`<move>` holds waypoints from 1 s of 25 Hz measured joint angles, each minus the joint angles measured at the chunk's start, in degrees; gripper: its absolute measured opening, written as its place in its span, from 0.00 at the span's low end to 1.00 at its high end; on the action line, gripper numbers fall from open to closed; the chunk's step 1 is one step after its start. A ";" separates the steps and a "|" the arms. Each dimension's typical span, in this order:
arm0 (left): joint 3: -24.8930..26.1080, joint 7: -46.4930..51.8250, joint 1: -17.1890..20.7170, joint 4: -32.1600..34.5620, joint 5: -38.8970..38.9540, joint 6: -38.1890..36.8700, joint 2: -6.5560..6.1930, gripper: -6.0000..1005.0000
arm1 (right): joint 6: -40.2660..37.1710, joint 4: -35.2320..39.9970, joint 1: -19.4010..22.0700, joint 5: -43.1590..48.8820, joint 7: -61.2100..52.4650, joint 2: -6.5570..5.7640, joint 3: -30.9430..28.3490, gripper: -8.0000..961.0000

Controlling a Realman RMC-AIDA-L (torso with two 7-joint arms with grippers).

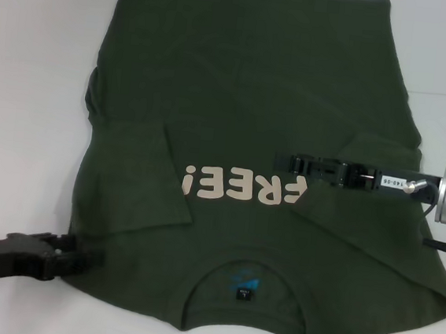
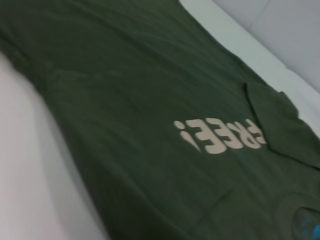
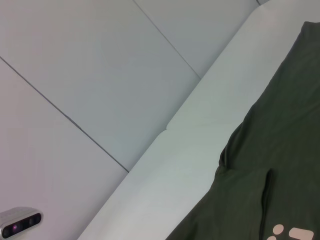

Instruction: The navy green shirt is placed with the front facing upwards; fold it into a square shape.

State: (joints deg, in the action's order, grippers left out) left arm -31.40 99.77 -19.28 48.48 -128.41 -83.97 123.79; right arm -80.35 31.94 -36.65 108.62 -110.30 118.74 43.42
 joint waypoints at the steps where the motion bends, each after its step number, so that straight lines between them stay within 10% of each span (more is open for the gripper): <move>1: 0.00 -0.03 -0.30 -0.08 0.00 -0.38 0.00 0.75 | 0.00 0.00 0.08 0.00 0.00 0.00 -0.02 0.93; 25: 2.01 0.37 0.61 1.71 -0.85 0.57 -0.81 0.75 | 0.48 -0.04 0.34 0.03 0.00 -0.11 -0.20 0.93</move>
State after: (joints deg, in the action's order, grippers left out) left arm -29.39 100.14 -18.67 50.19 -129.25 -83.40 122.98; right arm -79.87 31.90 -36.32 108.66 -110.30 118.63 43.22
